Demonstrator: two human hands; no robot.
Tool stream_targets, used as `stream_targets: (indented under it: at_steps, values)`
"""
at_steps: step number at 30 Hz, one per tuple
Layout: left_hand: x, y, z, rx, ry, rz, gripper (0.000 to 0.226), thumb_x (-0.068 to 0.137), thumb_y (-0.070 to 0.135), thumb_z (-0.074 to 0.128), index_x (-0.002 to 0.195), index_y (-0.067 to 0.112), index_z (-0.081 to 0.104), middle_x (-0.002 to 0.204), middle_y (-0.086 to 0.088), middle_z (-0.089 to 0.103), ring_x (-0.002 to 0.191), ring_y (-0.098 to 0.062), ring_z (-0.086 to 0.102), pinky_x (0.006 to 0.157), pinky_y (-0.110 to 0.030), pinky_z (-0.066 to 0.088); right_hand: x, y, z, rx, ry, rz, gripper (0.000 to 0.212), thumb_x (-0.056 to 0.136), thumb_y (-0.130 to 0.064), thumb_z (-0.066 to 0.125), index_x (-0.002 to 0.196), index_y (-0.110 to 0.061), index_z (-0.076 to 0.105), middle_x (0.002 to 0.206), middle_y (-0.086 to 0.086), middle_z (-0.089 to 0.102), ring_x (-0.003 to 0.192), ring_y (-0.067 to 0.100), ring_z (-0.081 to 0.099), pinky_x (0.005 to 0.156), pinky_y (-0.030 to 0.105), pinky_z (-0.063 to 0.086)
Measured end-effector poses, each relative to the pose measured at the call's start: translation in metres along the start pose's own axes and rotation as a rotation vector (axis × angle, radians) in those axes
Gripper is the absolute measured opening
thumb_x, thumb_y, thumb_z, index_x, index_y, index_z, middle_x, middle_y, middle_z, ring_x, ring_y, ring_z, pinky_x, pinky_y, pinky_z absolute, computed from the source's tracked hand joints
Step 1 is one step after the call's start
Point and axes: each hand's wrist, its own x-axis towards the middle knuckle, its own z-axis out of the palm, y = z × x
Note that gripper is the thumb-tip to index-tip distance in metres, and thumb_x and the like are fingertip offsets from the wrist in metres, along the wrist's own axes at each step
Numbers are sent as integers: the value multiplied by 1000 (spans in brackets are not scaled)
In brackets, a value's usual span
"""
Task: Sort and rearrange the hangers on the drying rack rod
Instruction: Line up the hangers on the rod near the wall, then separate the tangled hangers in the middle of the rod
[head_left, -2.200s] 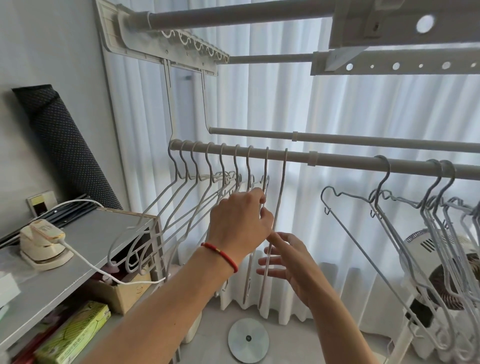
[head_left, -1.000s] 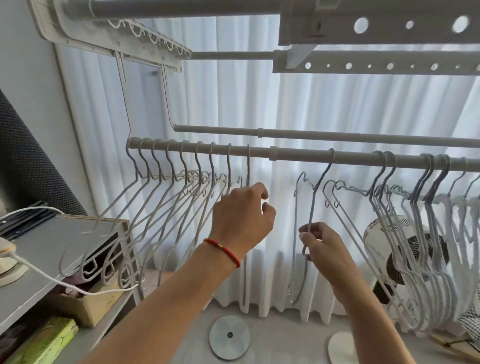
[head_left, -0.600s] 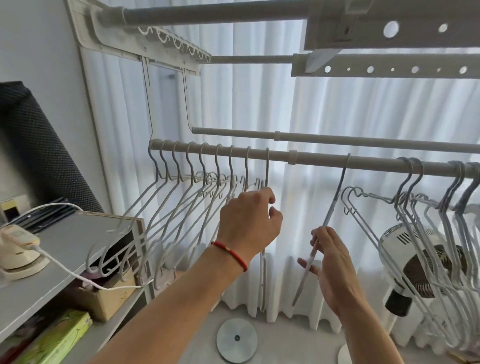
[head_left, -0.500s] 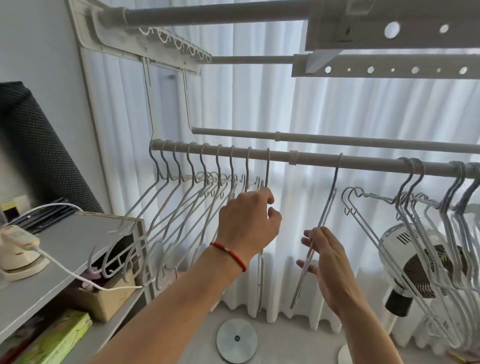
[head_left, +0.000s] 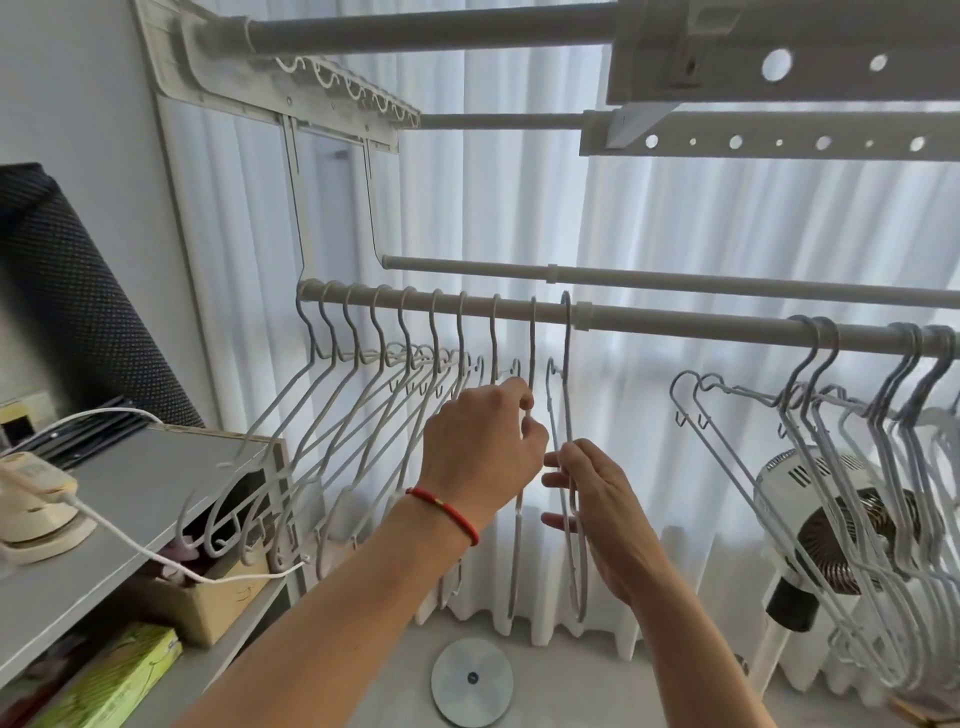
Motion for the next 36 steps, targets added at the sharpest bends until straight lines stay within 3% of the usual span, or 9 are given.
stream_targets:
  at_steps: [11,16,22,25,28,30,32,36]
  values:
    - [-2,2,-3,-2,-26,-7,26,93,33,56,116,25,66,97,3,76,90,-21,71,80,-37,60,-3,5,8,2,-24,46,31,108,-36,41,95,-14,59,107,3,68,106,22,64,93,61,56]
    - [-3,5,-3,-6,-44,-9,27,92,33,56,117,26,66,98,2,76,92,-22,71,82,-39,60,-2,4,8,-49,-45,57,39,108,-44,38,111,-12,61,113,3,69,107,21,66,97,58,55]
    - [-4,6,-4,-16,-34,26,28,94,32,56,118,25,67,98,3,76,93,-20,71,80,-33,57,-5,4,5,-130,-29,41,44,107,-51,37,109,-16,64,110,1,70,105,19,66,98,53,53]
    - [-3,9,-5,-43,-17,43,27,93,30,58,116,22,68,96,2,76,91,-19,70,80,-33,57,-13,9,0,-206,53,-13,35,106,-50,39,109,-25,63,108,-7,69,105,12,65,97,42,54]
    - [0,17,-1,-135,-24,81,24,90,25,62,111,17,71,93,-2,75,88,-22,70,83,-36,58,-29,5,-12,-334,189,-100,20,107,-37,43,112,-27,58,105,-14,65,102,4,61,80,16,45]
    - [0,31,2,-224,-56,118,23,89,21,63,109,14,73,95,-4,74,89,-21,68,86,-36,56,-43,0,-26,-412,284,-144,17,106,-32,45,113,-27,60,108,-16,65,101,-3,59,75,10,41]
    - [-3,50,6,-324,-122,143,22,89,21,65,109,13,73,97,-3,72,91,-19,66,88,-34,55,-57,-5,-45,-485,402,-192,17,104,-30,50,116,-27,61,112,-13,66,102,-4,59,79,14,45]
    - [-14,91,17,-523,-398,56,24,89,26,66,112,20,71,99,5,71,95,-11,66,86,-23,52,-84,-17,-92,-689,658,-279,20,98,-19,58,117,-25,62,113,-9,60,104,15,61,90,39,51]
